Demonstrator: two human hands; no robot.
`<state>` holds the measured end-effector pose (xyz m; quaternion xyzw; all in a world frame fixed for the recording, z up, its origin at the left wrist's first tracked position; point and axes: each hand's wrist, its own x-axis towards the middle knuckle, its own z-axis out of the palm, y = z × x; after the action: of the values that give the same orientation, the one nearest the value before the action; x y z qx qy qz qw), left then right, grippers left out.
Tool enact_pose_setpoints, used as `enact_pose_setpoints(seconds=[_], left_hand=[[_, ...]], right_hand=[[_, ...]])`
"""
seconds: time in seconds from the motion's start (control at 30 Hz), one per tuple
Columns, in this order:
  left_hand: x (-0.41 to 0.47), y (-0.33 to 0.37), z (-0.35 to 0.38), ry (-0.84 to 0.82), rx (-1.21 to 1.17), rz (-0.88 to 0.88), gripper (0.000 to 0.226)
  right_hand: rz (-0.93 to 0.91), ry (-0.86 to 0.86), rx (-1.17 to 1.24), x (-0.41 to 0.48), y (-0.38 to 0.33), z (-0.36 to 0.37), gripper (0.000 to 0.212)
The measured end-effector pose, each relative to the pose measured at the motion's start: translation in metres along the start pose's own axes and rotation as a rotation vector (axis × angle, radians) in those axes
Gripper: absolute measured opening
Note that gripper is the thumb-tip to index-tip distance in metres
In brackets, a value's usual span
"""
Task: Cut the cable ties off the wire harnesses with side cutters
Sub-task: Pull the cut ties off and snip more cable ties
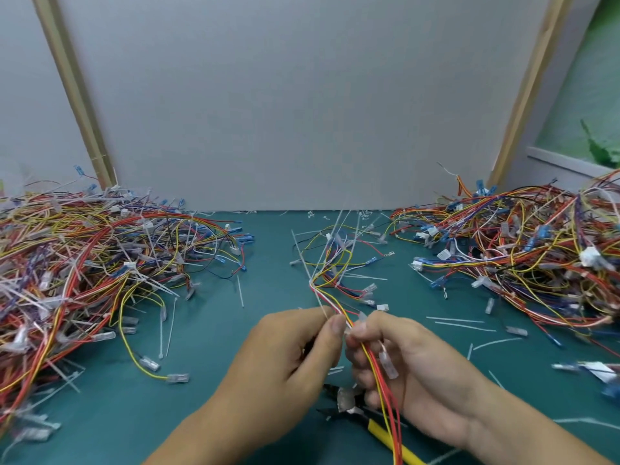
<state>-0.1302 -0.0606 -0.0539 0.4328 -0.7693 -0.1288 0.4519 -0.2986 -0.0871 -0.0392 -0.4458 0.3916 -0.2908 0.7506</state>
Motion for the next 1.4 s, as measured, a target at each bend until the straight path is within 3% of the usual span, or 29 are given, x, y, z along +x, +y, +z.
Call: enact_pose_setpoints(seconds=[0.4,0.53,0.63,0.73,0.87,0.97,1.1,1.2,1.4], left_hand=[[-0.001,0.012,0.005,0.103,-0.123,0.027,0.038],[0.0,0.009,0.006,0.066,-0.148,0.003,0.038],[0.002,0.007,-0.002,-0.054,-0.208,-0.01,0.031],[0.009,0.0,-0.014,-0.057,-0.411,-0.197,0.012],[0.018,-0.018,-0.01,0.168,-0.725,-0.732,0.026],[0.018,-0.027,-0.007,0.144,-0.982,-0.987,0.038],[0.021,-0.024,-0.008,0.078,-1.3,-1.022,0.039],[0.024,-0.023,-0.012,0.115,-1.336,-0.993,0.026],[0.024,-0.024,-0.022,0.059,-1.432,-0.914,0.03]], right_hand=[[-0.075,-0.027,0.001,0.005,0.002,0.0,0.012],[-0.096,-0.063,-0.013,0.004,0.005,-0.003,0.012],[-0.1,-0.06,-0.032,0.004,0.004,-0.004,0.018],[-0.108,-0.087,-0.043,0.003,0.004,-0.005,0.011],[-0.081,-0.216,0.021,0.002,0.005,-0.002,0.01],[-0.074,-0.317,0.057,0.001,0.006,0.003,0.011],[-0.049,-0.459,0.066,0.001,0.009,0.009,0.011],[-0.021,-0.496,0.049,0.001,0.009,0.01,0.012],[0.021,-0.507,0.033,0.0,0.009,0.008,0.01]])
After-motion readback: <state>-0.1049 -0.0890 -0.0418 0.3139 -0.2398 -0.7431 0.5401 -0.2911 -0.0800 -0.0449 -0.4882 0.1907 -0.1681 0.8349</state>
